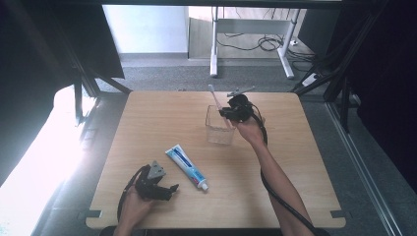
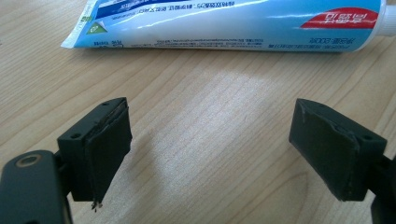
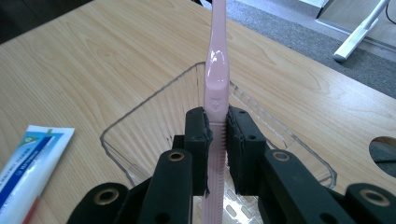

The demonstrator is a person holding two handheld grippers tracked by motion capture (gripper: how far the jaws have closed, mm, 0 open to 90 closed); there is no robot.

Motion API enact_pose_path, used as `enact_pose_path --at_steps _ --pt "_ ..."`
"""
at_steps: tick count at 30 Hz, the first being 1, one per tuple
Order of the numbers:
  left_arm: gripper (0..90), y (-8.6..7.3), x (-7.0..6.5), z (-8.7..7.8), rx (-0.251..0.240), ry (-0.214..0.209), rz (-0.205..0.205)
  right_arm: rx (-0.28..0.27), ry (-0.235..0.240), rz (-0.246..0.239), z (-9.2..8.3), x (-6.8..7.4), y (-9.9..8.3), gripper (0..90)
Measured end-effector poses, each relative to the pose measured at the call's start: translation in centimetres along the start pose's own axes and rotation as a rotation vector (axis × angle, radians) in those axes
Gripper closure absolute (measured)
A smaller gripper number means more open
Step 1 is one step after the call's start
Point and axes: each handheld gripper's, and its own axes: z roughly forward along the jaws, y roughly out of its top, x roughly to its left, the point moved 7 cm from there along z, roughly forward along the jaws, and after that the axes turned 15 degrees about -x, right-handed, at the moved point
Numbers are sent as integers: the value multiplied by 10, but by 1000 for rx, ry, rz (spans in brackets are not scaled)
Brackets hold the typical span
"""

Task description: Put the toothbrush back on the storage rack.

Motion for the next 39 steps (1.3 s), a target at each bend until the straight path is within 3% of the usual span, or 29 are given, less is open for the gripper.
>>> enact_pose_path --at_steps 17,39 --pt "134 0 0 0 -2 -1 -3 89 8 -14 11 -3 -18 792" --pt "134 0 0 0 0 -1 0 182 38 -18 17 -2 -24 784"
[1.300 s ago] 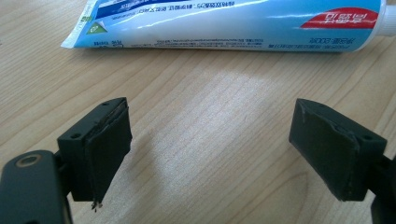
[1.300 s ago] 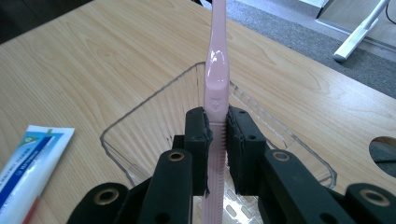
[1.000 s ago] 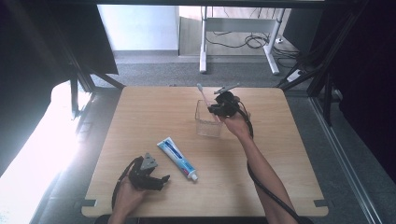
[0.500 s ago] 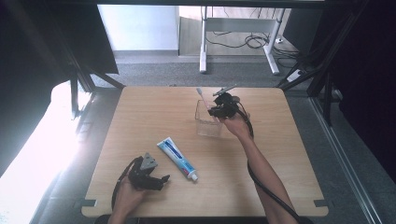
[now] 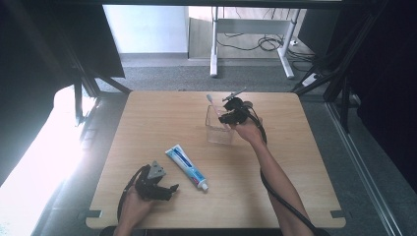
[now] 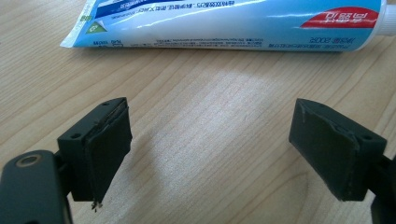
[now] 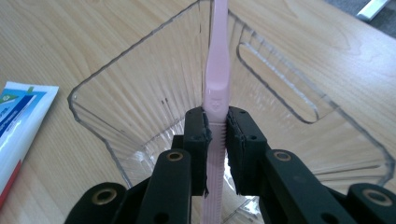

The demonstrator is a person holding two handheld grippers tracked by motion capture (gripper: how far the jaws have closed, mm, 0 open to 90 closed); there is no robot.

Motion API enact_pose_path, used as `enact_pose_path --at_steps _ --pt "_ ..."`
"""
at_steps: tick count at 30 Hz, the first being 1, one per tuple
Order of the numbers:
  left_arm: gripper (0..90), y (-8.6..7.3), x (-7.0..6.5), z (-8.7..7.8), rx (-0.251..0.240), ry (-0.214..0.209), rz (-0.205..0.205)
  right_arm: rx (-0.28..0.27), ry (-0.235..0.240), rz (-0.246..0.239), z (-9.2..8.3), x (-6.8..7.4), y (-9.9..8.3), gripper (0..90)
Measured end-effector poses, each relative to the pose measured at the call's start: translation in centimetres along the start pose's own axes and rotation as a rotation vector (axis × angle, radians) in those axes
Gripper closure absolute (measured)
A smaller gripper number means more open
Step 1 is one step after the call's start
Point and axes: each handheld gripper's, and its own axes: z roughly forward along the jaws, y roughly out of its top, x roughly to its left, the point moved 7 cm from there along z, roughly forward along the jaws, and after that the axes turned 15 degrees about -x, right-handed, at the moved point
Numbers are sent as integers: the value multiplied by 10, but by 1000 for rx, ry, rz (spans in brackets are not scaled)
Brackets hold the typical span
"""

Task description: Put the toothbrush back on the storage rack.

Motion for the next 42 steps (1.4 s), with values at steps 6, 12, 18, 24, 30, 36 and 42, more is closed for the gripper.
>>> enact_pose_path --at_steps 6,12,18,24,30,36,42 --pt "134 0 0 0 2 -1 1 43 5 -7 2 0 -5 788" --pt "134 0 0 1 2 0 1 39 2 -3 0 -3 -6 779" --pt "134 0 -1 1 4 -3 3 29 7 -6 -1 0 -6 751" --pt "134 0 -1 1 3 -3 0 12 14 -23 -5 4 -3 714" --pt "134 0 -2 2 7 -7 0 -13 17 -43 -13 9 3 588" --pt "134 0 -2 2 5 -11 -11 -26 22 -50 -19 12 5 484" --pt "134 0 -2 2 5 -11 -9 -39 48 -58 -26 17 6 387"
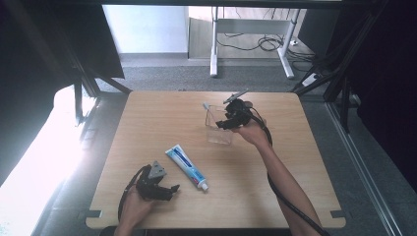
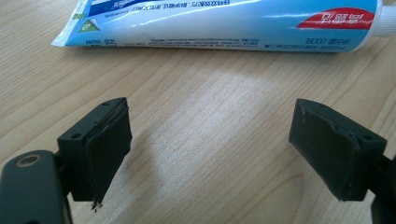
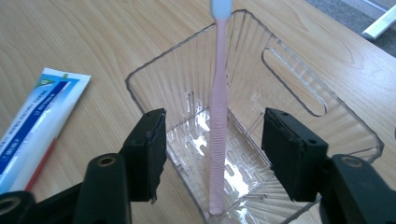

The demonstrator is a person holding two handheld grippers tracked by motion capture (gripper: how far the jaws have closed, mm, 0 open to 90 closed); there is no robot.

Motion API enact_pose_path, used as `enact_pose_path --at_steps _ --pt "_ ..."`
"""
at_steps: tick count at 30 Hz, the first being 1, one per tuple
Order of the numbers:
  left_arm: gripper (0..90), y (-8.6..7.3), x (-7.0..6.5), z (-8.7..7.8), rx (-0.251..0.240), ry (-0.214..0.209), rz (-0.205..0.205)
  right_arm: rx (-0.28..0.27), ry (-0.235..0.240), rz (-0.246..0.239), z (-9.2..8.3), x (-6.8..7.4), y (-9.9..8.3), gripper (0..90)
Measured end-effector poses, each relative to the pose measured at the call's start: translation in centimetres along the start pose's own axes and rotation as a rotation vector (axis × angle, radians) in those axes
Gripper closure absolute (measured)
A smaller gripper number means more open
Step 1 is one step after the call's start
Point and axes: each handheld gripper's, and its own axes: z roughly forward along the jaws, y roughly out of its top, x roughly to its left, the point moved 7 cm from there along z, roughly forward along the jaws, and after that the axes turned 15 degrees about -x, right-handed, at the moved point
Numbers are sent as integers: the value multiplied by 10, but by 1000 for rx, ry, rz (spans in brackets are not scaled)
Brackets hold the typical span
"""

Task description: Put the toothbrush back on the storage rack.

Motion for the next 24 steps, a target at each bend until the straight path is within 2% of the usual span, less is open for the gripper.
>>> enact_pose_path --at_steps 5,10,19,24 --pt "134 0 0 0 -3 2 -5 -21 20 10 -7 3 1 316" --pt "134 0 0 0 -5 7 -5 -30 20 11 -15 4 -1 199" --pt "134 0 -1 0 -3 5 -3 -27 9 11 -25 6 -10 131" --pt "134 0 -1 0 -2 6 -2 -18 11 5 -30 9 -15 63"
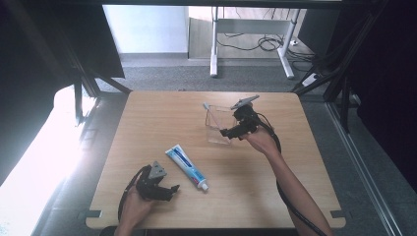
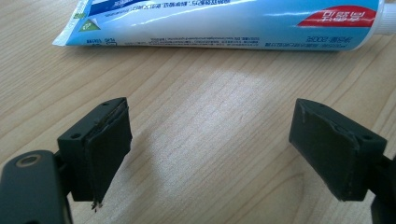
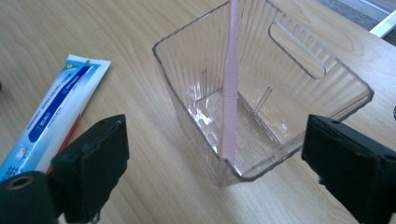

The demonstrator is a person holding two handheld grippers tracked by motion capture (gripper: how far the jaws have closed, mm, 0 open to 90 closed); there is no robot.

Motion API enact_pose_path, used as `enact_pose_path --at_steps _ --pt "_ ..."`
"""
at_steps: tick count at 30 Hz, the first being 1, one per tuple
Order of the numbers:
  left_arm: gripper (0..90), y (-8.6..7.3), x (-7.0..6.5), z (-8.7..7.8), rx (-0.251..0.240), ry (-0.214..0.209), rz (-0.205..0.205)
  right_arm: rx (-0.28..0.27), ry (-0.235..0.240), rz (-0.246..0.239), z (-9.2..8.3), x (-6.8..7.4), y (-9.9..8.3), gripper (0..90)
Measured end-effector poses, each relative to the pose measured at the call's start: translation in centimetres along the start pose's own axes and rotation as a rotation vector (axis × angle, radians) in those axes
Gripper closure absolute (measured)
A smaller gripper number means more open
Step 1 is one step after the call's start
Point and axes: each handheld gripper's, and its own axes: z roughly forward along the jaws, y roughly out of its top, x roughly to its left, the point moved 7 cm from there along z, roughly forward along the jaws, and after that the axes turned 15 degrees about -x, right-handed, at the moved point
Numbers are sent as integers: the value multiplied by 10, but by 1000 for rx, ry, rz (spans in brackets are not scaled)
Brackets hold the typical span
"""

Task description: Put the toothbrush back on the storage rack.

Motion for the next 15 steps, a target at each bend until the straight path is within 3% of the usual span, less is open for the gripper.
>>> enact_pose_path --at_steps 7,15 --pt "134 0 -1 0 0 1 0 9 8 -16 -6 4 -9 0" --pt "134 0 -1 1 3 -5 -2 6 7 -23 -14 8 -20 0"
